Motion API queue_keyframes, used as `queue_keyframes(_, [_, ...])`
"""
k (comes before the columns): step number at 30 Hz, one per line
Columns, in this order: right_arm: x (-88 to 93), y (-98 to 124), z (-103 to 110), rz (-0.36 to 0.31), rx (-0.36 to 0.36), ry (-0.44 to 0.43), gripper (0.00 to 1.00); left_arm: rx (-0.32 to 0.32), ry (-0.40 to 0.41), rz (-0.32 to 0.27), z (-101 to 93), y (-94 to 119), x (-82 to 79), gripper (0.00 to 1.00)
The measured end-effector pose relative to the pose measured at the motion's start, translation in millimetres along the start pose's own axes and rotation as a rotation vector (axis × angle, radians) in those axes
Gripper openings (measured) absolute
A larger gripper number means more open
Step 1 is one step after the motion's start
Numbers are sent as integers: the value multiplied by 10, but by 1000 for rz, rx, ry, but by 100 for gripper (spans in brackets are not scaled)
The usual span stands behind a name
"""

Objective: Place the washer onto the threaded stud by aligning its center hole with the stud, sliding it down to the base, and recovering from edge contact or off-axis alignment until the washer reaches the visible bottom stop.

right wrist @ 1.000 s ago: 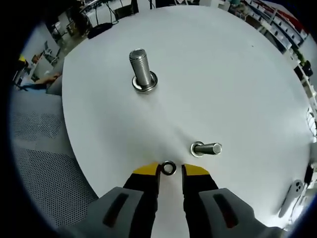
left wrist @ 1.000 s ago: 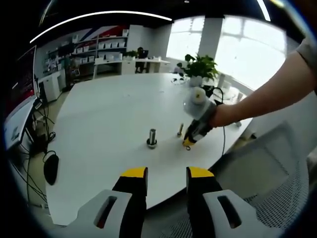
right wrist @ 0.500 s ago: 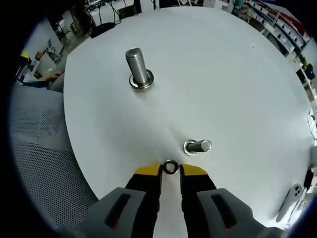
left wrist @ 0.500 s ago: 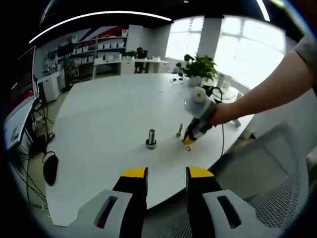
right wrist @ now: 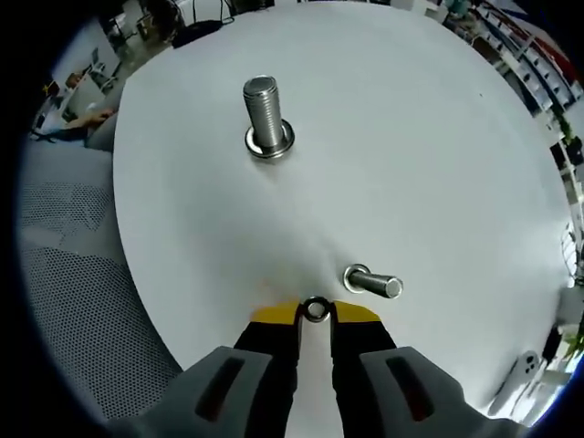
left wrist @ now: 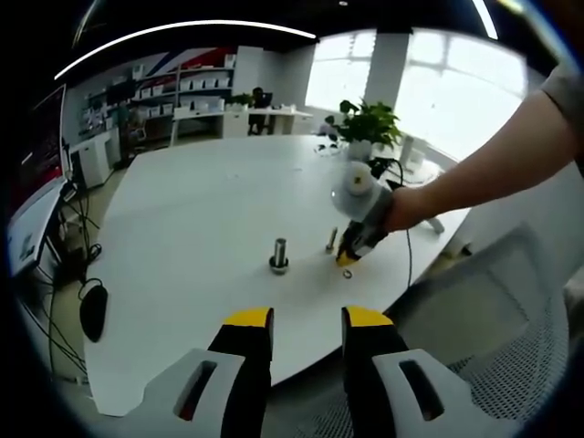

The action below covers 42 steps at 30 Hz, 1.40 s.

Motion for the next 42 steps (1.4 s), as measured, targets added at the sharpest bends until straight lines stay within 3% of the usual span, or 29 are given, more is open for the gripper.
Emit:
queue_keyframes(7, [50, 28, -5, -70, 9, -92, 14, 0, -1, 5, -3, 5, 10, 28])
queue_keyframes(15, [57, 20, -27, -81, 33, -97, 13, 1, -2, 14, -6, -5, 24, 28])
queue_keyframes(42, [27, 411, -227, -189, 54, -179, 13, 1, -4, -1, -10, 5, 5, 27])
Point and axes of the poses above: the point that each gripper's makers call its tool centre point, and the gripper's own axes: y roughly backward along the fingers, z roughly to its left, x roughly out of its underside, the point moved 4 cm from there along y, roughly backward along the fingers, and after that the axes turned 4 degrees about x, right-handed, at the moved point
